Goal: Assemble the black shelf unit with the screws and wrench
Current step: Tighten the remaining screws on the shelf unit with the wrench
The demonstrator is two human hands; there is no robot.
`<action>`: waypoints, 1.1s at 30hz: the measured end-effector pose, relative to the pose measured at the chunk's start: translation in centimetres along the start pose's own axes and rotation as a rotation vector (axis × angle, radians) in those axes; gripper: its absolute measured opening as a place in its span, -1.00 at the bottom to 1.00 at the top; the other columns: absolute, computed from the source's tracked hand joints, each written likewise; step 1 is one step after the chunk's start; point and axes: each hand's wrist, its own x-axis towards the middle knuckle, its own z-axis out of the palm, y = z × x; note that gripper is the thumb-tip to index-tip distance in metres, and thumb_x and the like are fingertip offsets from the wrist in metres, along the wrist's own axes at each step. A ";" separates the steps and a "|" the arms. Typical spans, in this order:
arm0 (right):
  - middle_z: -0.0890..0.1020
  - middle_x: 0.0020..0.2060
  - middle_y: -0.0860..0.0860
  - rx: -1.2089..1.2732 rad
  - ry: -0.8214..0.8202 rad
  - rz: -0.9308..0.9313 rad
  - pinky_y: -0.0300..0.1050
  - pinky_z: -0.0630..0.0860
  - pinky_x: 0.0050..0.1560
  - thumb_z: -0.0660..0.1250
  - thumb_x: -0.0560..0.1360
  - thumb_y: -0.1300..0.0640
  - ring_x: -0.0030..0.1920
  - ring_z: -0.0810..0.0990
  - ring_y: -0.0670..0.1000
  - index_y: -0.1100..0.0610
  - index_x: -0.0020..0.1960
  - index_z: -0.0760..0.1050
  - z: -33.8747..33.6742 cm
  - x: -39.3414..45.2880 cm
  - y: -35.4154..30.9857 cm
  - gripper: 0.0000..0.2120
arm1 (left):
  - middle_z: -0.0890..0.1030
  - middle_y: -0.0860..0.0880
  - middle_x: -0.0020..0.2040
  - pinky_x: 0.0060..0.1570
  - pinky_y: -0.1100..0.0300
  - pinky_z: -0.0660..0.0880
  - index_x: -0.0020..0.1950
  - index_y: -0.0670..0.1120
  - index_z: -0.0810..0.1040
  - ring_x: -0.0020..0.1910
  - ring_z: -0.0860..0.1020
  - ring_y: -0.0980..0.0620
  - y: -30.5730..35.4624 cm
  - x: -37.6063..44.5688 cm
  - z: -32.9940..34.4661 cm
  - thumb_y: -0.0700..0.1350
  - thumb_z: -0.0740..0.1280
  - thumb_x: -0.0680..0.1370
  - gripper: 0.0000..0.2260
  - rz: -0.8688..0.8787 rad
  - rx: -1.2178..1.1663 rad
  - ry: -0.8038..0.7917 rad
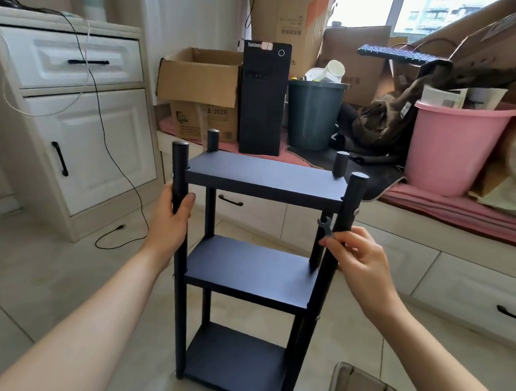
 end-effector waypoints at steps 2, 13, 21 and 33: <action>0.55 -0.10 -0.09 -0.015 0.003 -0.013 -0.10 0.50 0.00 0.40 0.54 0.25 -0.04 0.57 0.00 0.06 -0.19 0.68 0.0 -0.1 -0.1 -0.82 | 0.50 -0.03 0.12 0.26 -0.09 0.46 0.40 -0.03 0.40 0.15 0.50 -0.08 0.7 -0.3 0.4 -0.14 0.28 0.66 -0.69 -0.022 0.096 0.059; 0.52 -0.10 -0.08 -0.213 -0.121 -0.268 -0.31 0.53 -0.08 0.46 0.49 0.19 -0.06 0.55 -0.13 0.10 -0.09 0.72 3.7 -3.4 -4.4 -0.94 | 0.53 0.08 0.11 -0.18 0.39 0.37 0.11 0.10 0.47 0.07 0.50 0.12 6.0 -11.6 5.2 -0.26 0.37 0.54 -0.72 -0.174 0.349 -0.487; 0.53 -0.09 -0.13 -0.230 -0.056 -0.250 -0.14 0.59 0.02 0.44 0.52 0.09 -0.08 0.59 -0.14 0.02 -0.07 0.73 6.6 -4.9 -7.5 -0.92 | 0.52 0.15 0.12 -0.01 0.66 0.29 0.42 -0.19 0.37 0.22 0.50 0.38 5.2 -14.2 6.6 -0.27 0.20 0.67 -0.69 0.106 0.322 -0.512; 0.66 -0.33 -0.05 0.000 -0.125 -0.218 -0.20 0.57 -0.19 0.32 0.58 0.24 -0.29 0.62 -0.05 0.14 0.04 0.67 4.0 -3.3 -7.3 -0.85 | 0.56 0.03 -0.11 -0.05 0.10 0.58 0.25 0.13 0.34 -0.12 0.61 0.12 4.8 -9.7 2.0 -0.06 0.25 0.68 -0.82 -0.007 0.063 -0.185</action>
